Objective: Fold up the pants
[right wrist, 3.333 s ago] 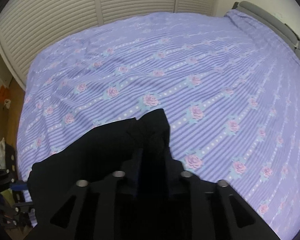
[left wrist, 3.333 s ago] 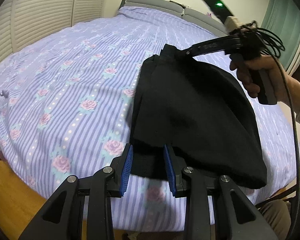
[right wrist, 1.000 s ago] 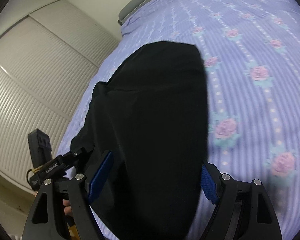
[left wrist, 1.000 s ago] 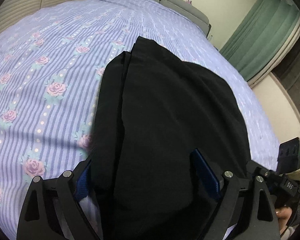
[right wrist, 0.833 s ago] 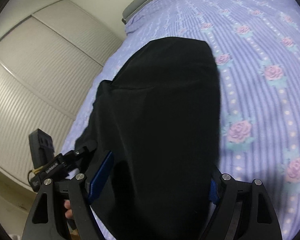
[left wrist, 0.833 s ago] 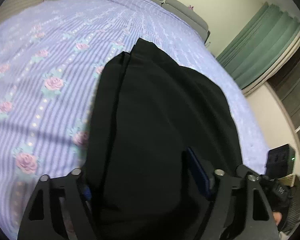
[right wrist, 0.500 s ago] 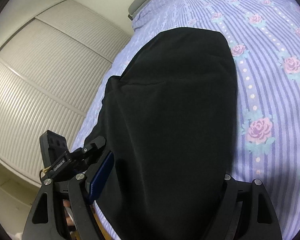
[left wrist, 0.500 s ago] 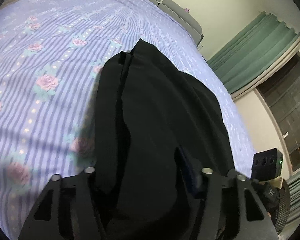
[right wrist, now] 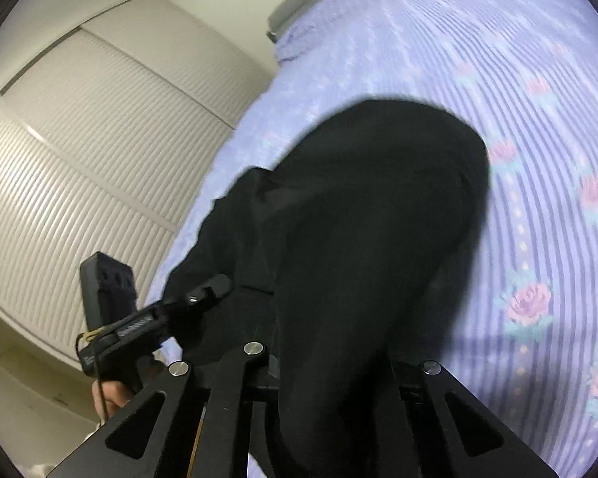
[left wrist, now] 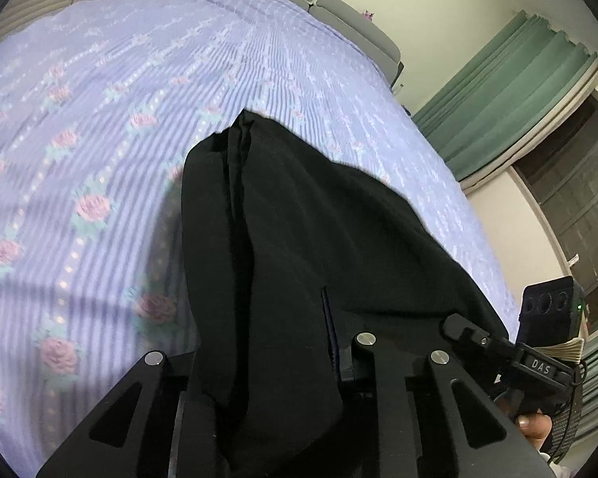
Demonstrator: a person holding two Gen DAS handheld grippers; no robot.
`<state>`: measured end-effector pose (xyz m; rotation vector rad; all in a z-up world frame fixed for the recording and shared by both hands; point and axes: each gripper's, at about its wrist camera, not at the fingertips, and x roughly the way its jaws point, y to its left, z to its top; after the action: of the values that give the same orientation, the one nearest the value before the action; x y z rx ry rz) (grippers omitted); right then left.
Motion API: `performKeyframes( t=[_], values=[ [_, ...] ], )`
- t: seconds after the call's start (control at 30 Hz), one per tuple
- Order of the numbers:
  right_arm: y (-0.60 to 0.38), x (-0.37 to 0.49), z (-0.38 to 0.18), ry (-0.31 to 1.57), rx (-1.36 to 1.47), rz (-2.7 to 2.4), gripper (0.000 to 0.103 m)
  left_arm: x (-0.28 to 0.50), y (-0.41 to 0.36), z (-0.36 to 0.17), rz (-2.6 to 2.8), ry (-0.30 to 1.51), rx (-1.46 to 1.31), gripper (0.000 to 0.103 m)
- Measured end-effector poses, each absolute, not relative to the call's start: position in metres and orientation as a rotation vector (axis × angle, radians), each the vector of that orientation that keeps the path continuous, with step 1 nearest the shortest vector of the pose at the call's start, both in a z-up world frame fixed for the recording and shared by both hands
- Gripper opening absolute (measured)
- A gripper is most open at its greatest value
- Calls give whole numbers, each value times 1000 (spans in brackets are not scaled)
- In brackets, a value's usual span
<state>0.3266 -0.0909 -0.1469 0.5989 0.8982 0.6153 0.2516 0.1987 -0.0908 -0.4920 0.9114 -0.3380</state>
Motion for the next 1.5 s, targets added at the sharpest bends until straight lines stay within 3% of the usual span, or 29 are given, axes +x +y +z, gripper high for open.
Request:
performKeyframes(
  t=[0.47,0.83,0.97,1.1,1.23,1.33,1.5],
  values=[
    [-6,367,-54,828,536,738,10,261,305,12,-291,819,-495,24],
    [161,509,16,772,479,860,10,374,484,92,-189,722,-443,24],
    [228,560,34,736,434,909,10,406,547,98,-154,700,-409,25],
    [297,595,22,713,374,922,10,431,604,75,-125,707,-397,26],
    [343,606,-18,761,327,906,10,438,636,7,-77,756,-399,26],
    [363,615,-66,868,334,893,10,438,658,-60,-64,870,-482,26],
    [376,604,-152,1068,374,860,10,418,678,-103,-56,899,-553,32]
  ],
)
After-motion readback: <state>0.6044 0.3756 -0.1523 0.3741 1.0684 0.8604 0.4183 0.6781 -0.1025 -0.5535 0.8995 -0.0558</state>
